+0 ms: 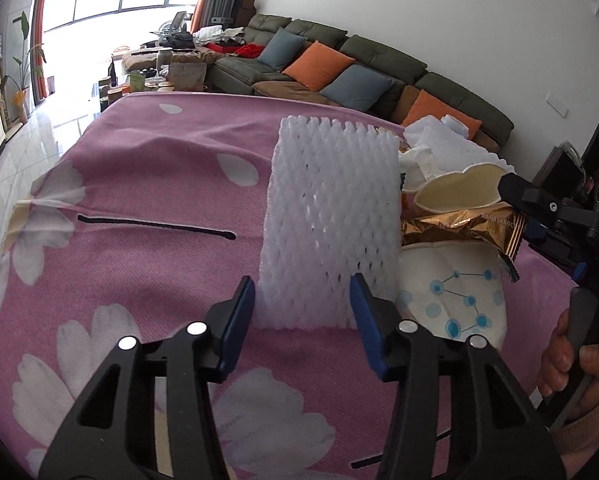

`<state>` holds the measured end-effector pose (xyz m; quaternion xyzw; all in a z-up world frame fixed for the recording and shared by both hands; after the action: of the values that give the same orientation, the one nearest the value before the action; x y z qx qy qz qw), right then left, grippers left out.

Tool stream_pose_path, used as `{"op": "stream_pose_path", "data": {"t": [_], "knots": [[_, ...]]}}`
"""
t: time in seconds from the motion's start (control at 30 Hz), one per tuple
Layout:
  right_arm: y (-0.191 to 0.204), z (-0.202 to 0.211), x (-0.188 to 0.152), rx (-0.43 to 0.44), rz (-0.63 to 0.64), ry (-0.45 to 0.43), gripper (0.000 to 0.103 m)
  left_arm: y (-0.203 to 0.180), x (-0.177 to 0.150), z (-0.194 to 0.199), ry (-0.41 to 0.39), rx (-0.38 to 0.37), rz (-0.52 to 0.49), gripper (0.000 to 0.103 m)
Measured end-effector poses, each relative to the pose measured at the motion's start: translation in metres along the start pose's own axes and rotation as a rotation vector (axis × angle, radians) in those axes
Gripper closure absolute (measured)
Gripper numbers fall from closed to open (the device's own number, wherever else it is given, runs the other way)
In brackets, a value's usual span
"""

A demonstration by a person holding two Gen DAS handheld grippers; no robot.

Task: Collect trash
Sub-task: 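Grasp the white foam net with the left gripper while the right grasps the gold wrapper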

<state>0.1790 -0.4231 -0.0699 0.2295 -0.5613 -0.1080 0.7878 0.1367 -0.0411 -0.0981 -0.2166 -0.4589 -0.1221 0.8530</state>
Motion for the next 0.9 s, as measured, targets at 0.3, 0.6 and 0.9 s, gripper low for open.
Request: {"op": "stream_pose_path", "data": {"t": [0.3,0.6,0.9], "knots": [[-0.005,0.01,-0.012,0.073,-0.098,0.071,0.037,0.002,-0.005,0.002,0.002,-0.029,0.03,0.083],[0.007,0.01,-0.018,0.146,-0.093,0.087,0.069,0.002,-0.002,0.013,-0.016,-0.03,0.037,0.091],[0.034,0.017,-0.002,0.236,0.036,0.036,0.074,0.005,0.006,0.041,-0.068,-0.044,0.044,0.091]]}}
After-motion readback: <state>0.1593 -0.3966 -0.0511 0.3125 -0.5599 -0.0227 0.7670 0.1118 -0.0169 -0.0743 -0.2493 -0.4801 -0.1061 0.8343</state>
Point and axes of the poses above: each gripper's, at about its wrist camera, not at the fingertips, and z roughly against the way its jaws point, y to its left, x to its top, the point moved 4 cm from there along -z, roughly the way its jaws point, and after that the axes turned 15 degrees about -y, right-handed, at the moved point
